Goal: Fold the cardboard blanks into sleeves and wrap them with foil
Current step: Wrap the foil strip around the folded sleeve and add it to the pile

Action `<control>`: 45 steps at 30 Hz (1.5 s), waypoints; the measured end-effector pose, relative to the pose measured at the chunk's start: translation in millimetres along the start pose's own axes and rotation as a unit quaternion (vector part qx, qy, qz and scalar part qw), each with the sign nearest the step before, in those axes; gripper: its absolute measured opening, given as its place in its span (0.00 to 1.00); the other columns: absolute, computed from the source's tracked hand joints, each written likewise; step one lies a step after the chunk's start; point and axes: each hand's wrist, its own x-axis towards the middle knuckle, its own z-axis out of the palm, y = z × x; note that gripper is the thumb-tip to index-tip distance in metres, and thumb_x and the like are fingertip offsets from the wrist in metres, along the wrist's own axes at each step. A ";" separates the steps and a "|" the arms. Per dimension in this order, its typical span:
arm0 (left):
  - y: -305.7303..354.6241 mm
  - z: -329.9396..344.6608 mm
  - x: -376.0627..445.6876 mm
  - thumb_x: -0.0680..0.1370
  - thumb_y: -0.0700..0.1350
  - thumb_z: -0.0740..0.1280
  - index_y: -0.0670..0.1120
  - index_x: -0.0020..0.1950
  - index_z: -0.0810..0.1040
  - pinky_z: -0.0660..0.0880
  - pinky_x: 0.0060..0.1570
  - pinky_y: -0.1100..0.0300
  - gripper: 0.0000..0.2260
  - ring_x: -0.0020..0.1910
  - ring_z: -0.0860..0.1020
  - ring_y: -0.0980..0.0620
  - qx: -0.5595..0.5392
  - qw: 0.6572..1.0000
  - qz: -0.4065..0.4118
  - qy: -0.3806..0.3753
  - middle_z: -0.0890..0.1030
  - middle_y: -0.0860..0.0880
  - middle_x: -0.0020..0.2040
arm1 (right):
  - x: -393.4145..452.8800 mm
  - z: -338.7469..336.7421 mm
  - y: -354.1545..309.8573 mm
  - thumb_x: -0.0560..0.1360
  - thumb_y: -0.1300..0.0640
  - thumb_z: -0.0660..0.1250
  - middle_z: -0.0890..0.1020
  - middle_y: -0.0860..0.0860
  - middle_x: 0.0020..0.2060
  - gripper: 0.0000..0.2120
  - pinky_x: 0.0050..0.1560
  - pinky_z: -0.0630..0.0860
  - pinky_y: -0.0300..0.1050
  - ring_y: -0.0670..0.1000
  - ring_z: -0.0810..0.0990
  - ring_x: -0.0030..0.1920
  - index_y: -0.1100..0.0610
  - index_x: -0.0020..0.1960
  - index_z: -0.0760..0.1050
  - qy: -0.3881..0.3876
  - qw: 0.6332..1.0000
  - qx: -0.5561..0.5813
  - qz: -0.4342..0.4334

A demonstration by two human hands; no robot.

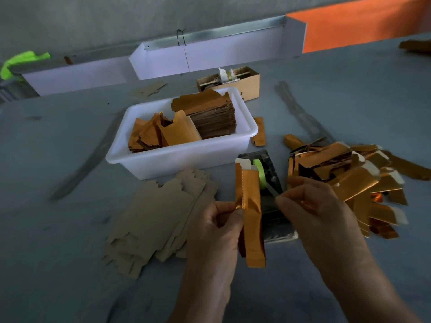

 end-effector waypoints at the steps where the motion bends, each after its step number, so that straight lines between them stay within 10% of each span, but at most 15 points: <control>1: 0.4 -0.1 -0.1 0.77 0.44 0.67 0.47 0.41 0.81 0.73 0.27 0.70 0.05 0.29 0.79 0.58 -0.002 1.000 0.002 -0.002 0.83 0.49 0.34 | -2.5 -1.9 -1.4 0.72 0.56 0.67 0.72 0.43 0.58 0.07 0.51 0.71 0.40 0.47 0.72 0.58 0.50 0.36 0.75 -0.007 0.999 -0.038 -0.013; 7: 2.4 1.2 -0.1 0.77 0.41 0.67 0.45 0.41 0.81 0.71 0.25 0.71 0.05 0.27 0.77 0.60 -0.022 1.000 0.020 -0.011 0.81 0.51 0.31 | -12.4 -0.6 -2.5 0.72 0.58 0.68 0.73 0.48 0.60 0.10 0.59 0.73 0.53 0.52 0.73 0.61 0.52 0.33 0.72 -0.018 0.994 -0.110 -0.010; 18: 7.2 9.0 3.4 0.78 0.42 0.66 0.45 0.45 0.78 0.72 0.28 0.70 0.03 0.28 0.76 0.61 0.020 0.994 0.026 -0.106 0.79 0.54 0.30 | -19.7 11.6 10.6 0.70 0.56 0.71 0.75 0.47 0.58 0.07 0.45 0.68 0.34 0.46 0.74 0.55 0.53 0.35 0.75 0.042 0.989 -0.129 -0.054; 35: 10.2 6.5 6.6 0.77 0.41 0.66 0.46 0.42 0.79 0.68 0.24 0.74 0.05 0.25 0.75 0.65 0.033 0.989 0.023 -0.144 0.80 0.56 0.27 | -16.9 -14.8 -1.5 0.72 0.58 0.65 0.75 0.46 0.45 0.01 0.35 0.67 0.32 0.45 0.75 0.39 0.53 0.41 0.75 0.061 0.975 -0.169 -0.131; 41: 14.1 3.6 1.9 0.76 0.41 0.67 0.45 0.40 0.80 0.67 0.23 0.71 0.05 0.24 0.74 0.61 0.034 0.990 0.044 -0.133 0.80 0.52 0.28 | -17.0 -28.6 -18.0 0.58 0.39 0.61 0.81 0.45 0.38 0.16 0.35 0.75 0.43 0.46 0.79 0.38 0.41 0.43 0.78 -0.077 0.993 0.056 -0.063; 45: 16.9 2.3 -1.3 0.76 0.42 0.68 0.45 0.42 0.81 0.74 0.26 0.64 0.04 0.29 0.80 0.53 0.035 0.987 0.039 -0.149 0.84 0.47 0.34 | -13.4 -25.9 -17.9 0.69 0.50 0.66 0.82 0.40 0.39 0.08 0.38 0.73 0.41 0.41 0.79 0.41 0.38 0.44 0.78 -0.104 0.990 0.013 -0.091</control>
